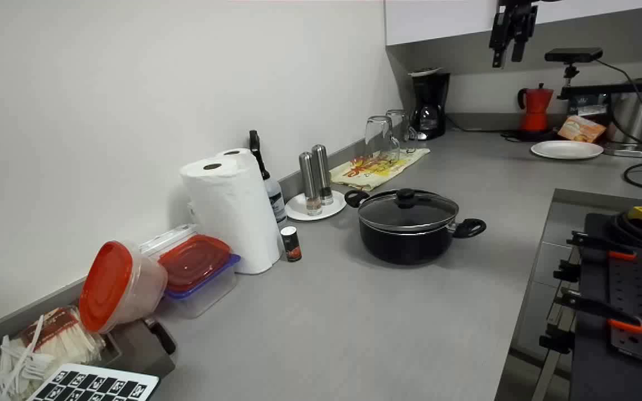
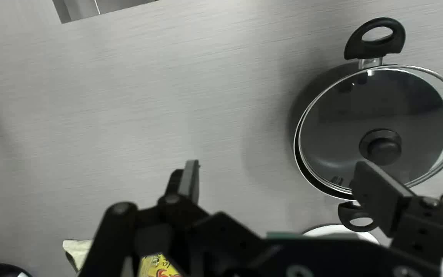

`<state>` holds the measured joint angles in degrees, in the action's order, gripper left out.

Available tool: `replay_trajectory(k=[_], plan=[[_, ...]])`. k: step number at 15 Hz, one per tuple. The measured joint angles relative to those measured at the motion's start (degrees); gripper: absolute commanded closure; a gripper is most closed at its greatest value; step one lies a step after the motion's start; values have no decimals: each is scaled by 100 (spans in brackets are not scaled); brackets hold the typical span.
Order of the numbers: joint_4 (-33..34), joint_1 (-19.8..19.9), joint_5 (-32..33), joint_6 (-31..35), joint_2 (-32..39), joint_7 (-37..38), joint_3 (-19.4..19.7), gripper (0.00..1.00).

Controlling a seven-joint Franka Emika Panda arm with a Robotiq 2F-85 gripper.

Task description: Take the lid off the pot

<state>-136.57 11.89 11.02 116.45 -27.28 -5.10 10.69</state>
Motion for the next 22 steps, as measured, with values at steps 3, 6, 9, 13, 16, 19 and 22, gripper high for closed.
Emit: replay_trajectory(k=[3, 6, 9, 13, 16, 19, 22], plan=[[3, 0, 0, 0, 0, 0, -3, 0], [3, -1, 0, 0, 0, 0, -3, 0], [3, -4, 0, 1, 2, 0, -3, 0], [50, -158, -152, 272, 115, 7, -57, 0], [162, -457, -684, 608, 405, 79, -166, 0], [284, -735, -1239, 1020, 827, 179, -289, 0], [350, -886, -1606, 1406, 1261, 213, -393, 0]])
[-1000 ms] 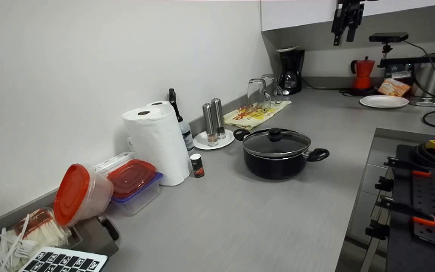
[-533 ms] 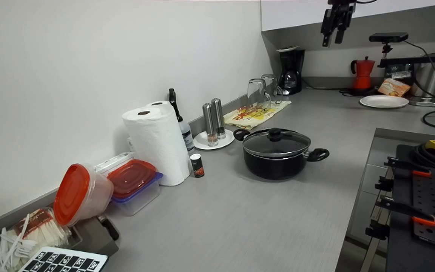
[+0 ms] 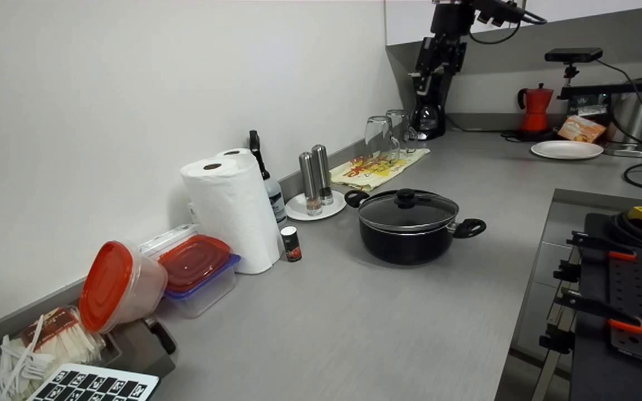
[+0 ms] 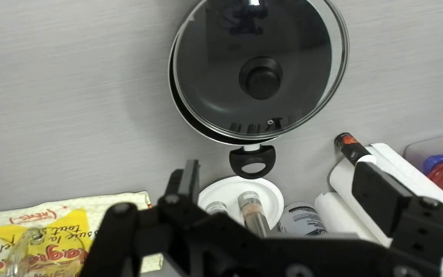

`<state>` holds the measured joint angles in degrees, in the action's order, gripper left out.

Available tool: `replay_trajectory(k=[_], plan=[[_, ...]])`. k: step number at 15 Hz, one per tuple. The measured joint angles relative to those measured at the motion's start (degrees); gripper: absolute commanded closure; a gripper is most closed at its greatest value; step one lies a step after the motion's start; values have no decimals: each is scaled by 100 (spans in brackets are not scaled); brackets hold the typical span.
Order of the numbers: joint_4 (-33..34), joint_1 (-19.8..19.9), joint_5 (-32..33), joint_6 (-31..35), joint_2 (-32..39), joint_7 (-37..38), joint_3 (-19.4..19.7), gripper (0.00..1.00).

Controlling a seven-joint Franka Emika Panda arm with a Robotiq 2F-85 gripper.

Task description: Take the lid off the pot

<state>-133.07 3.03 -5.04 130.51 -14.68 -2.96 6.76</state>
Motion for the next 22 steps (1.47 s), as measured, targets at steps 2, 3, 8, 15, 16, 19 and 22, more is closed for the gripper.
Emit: replay_trajectory(k=[2, 3, 8, 15, 16, 19, 22], plan=[[12, -31, -88, 216, 269, 38, -58, 0], [15, -32, -90, 322, 405, 79, -90, 0], [31, -33, -90, 741, 1002, 288, -244, 0], [171, -53, -75, 972, 1670, 674, -445, 0], [201, -57, -64, 981, 1756, 727, -456, 0], [293, -73, -17, 999, 2000, 876, -477, 0], [398, -103, 83, 1080, 2245, 1097, -478, 0]])
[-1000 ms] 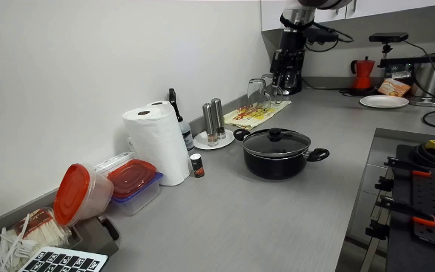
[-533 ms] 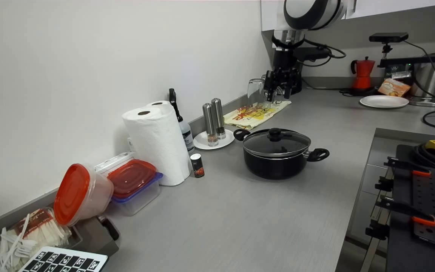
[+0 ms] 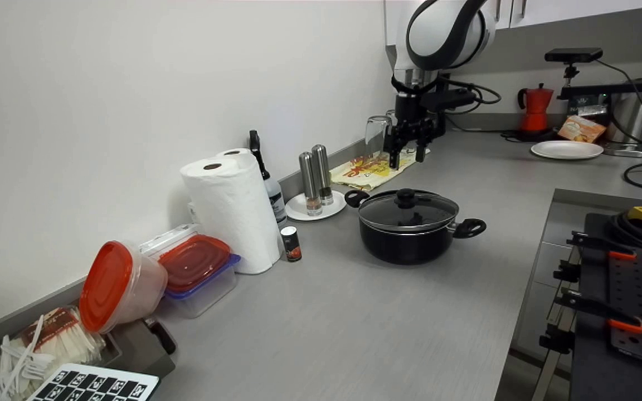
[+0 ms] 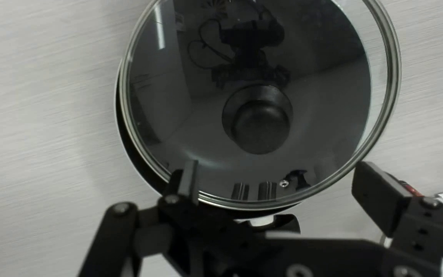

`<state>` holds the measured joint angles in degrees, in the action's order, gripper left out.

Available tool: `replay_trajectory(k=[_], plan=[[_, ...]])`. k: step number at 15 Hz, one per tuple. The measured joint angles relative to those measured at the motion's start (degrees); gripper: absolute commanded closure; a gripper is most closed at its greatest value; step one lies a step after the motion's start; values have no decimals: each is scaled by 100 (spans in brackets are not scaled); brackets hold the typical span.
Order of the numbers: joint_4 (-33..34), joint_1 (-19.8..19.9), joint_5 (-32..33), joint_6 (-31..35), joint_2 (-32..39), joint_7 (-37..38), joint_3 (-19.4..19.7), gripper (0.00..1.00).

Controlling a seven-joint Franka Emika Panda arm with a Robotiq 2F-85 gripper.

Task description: Take the lid off the pot

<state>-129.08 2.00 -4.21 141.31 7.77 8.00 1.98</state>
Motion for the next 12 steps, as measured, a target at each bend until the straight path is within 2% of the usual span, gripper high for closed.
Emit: replay_trajectory(k=[12], plan=[[600, -128, 573, 20, 1045, 798, 112, 0]])
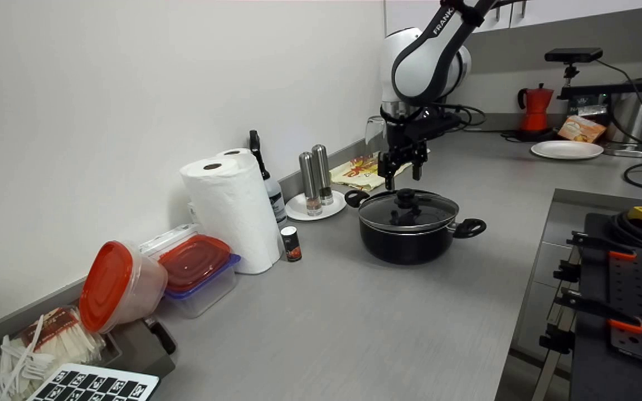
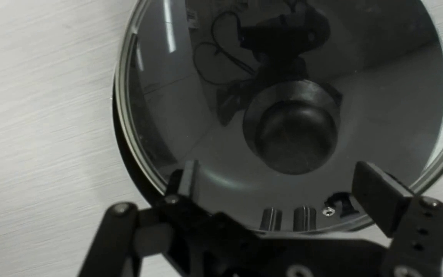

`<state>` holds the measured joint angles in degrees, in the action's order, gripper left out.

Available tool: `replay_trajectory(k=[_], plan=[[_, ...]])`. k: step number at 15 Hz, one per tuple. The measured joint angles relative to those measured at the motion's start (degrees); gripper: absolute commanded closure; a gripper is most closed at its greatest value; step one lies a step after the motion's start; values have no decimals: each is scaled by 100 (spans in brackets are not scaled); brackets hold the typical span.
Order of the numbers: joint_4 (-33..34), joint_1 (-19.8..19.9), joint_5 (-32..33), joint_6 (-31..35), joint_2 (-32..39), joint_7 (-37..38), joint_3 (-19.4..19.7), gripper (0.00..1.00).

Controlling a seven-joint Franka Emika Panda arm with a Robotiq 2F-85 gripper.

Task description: Take the lid off the pot

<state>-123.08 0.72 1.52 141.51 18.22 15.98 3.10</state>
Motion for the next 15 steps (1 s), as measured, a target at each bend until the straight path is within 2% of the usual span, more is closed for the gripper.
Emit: replay_trajectory(k=[8, 9, 10, 15], plan=[[188, -97, 0, -441, 161, 0, 0, 0], [205, -105, 0, -501, 169, 0, 0, 25], [218, -110, 0, -546, 178, 0, 0, 26], [233, -116, 0, -586, 212, -1, 0, 65]])
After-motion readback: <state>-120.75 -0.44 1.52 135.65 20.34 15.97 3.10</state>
